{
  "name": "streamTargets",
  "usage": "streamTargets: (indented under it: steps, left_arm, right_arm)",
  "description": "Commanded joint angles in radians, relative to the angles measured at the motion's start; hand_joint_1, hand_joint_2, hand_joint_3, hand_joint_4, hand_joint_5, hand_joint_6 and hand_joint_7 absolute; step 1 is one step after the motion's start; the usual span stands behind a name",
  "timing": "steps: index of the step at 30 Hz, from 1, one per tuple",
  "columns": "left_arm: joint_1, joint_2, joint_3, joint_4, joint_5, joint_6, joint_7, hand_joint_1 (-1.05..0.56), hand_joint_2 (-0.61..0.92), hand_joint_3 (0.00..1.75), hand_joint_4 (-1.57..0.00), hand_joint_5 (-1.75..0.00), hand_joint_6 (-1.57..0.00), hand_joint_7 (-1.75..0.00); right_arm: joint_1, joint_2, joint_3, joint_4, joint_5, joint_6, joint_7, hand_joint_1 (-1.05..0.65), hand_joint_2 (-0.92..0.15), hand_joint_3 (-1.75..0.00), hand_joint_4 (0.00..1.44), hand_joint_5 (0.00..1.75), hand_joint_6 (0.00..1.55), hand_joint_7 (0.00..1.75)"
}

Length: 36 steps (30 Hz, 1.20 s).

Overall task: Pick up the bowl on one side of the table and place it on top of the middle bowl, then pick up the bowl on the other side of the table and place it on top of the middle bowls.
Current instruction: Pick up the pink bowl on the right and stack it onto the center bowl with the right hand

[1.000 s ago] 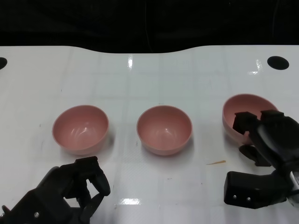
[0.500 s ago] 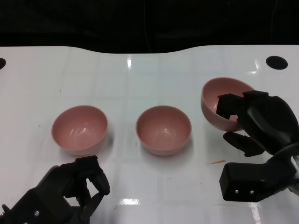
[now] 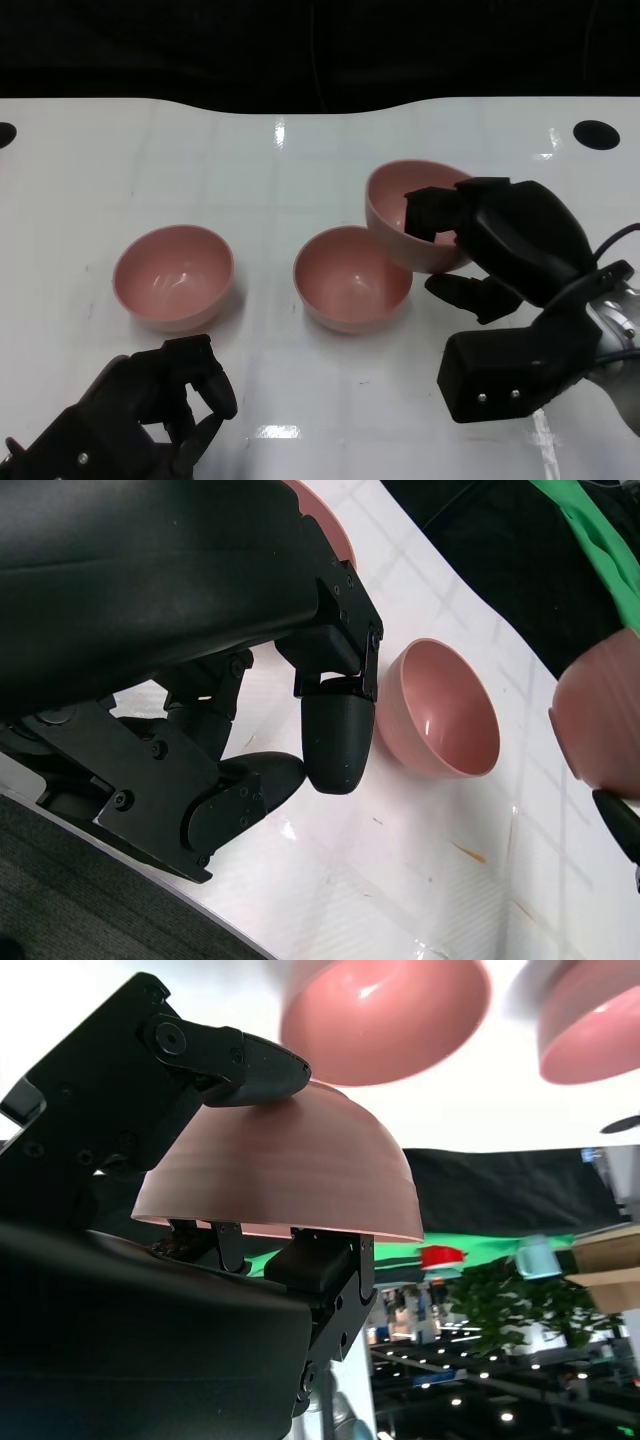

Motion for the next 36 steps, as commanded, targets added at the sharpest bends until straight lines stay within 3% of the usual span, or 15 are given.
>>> streamTargets:
  steps: [1, 4, 9, 19, 36]
  left_arm:
    - [0.000, 0.012, 0.000, 0.007, 0.015, -0.024, 0.007, -0.10, 0.56, 1.07, -0.72, -1.74, -0.63, -1.53]
    - [0.000, 0.012, -0.001, 0.011, 0.019, -0.028, 0.009, -0.08, 0.56, 1.08, -0.71, -1.74, -0.63, -1.52]
    - [-0.001, 0.007, 0.000, 0.005, 0.018, -0.012, 0.007, -0.09, 0.56, 1.09, -0.72, -1.74, -0.64, -1.53]
    - [0.006, 0.012, -0.005, -0.006, 0.032, -0.018, 0.008, -0.09, 0.56, 1.09, -0.71, -1.75, -0.62, -1.55]
    - [0.013, 0.005, -0.018, -0.035, 0.058, -0.008, 0.007, -0.10, 0.56, 1.10, -0.72, -1.75, -0.61, -1.57]
  right_arm:
    - [-0.043, 0.025, 0.017, 0.024, 0.002, -0.011, 0.004, -0.21, -0.37, -1.28, 0.98, 1.75, 0.84, 1.53]
    - [-0.066, 0.052, 0.032, 0.056, -0.002, -0.014, 0.000, -0.21, -0.40, -1.21, 0.96, 1.75, 0.85, 1.41]
    - [-0.101, 0.091, 0.058, 0.127, -0.022, -0.020, -0.025, -0.18, -0.29, -1.30, 0.97, 1.75, 0.76, 1.71]
    - [-0.132, 0.136, 0.092, 0.228, -0.046, -0.023, -0.056, -0.19, -0.32, -1.27, 0.98, 1.75, 0.73, 1.75]
    - [-0.140, 0.146, 0.137, 0.321, -0.084, -0.014, -0.108, -0.15, -0.32, -1.14, 1.00, 1.75, 0.71, 1.75]
